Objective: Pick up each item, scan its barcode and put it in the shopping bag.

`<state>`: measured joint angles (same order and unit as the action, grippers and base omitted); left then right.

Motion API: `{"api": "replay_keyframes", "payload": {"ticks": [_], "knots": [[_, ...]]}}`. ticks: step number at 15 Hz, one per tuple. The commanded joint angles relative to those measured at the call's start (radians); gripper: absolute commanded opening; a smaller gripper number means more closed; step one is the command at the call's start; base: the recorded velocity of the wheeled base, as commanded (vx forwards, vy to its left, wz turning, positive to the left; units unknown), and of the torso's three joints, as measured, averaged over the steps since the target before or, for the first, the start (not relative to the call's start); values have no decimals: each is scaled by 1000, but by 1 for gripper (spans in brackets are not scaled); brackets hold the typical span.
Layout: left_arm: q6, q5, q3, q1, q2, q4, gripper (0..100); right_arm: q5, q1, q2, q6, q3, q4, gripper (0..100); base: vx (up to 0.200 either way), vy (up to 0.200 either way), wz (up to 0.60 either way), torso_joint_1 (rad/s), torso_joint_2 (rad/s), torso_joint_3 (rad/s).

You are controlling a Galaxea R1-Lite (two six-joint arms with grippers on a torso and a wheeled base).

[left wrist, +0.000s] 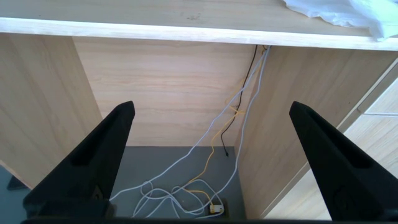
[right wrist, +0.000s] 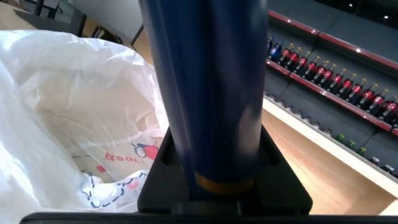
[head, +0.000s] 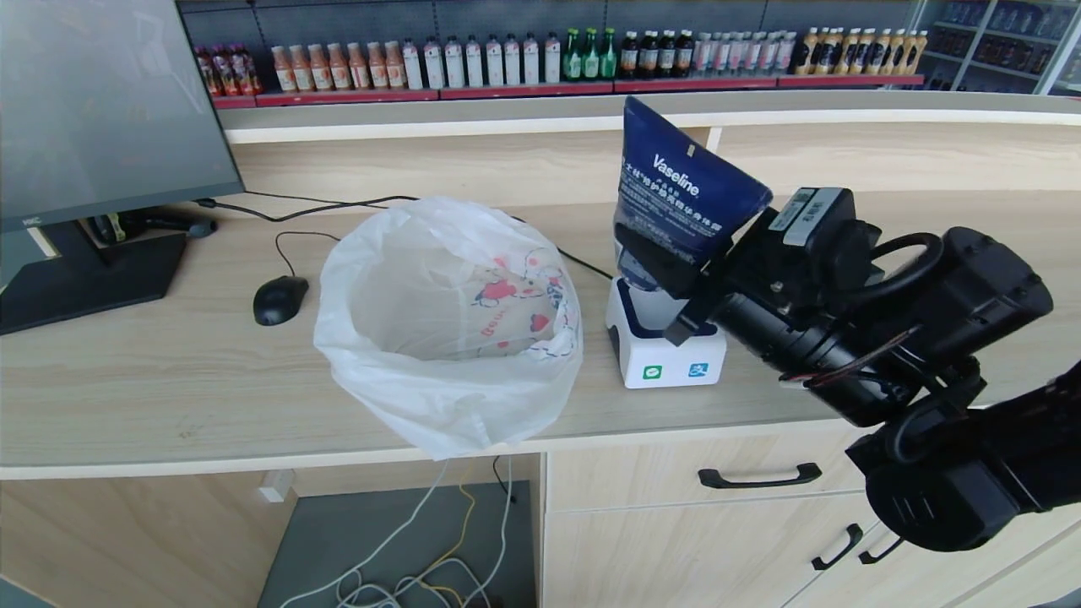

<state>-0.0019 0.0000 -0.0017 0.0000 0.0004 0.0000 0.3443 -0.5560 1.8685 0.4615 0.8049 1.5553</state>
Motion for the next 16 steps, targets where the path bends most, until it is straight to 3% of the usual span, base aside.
{"api": "replay_keyframes", "payload": {"ticks": [1,5,10,16], "knots": [[-1,0,0,0,0,0,100,-137,-79,-2,-70,-18,15,0,0,0,0,0,0,0],[-1,0,0,0,0,0,100,-499,-128,-23,-273,-47,15,0,0,0,0,0,0,0],[-1,0,0,0,0,0,100,-584,-116,-40,-340,-49,15,0,0,0,0,0,0,0],[-3,0,0,0,0,0,100,-582,-58,-37,-374,25,15,0,0,200,0,0,2,2]]}}
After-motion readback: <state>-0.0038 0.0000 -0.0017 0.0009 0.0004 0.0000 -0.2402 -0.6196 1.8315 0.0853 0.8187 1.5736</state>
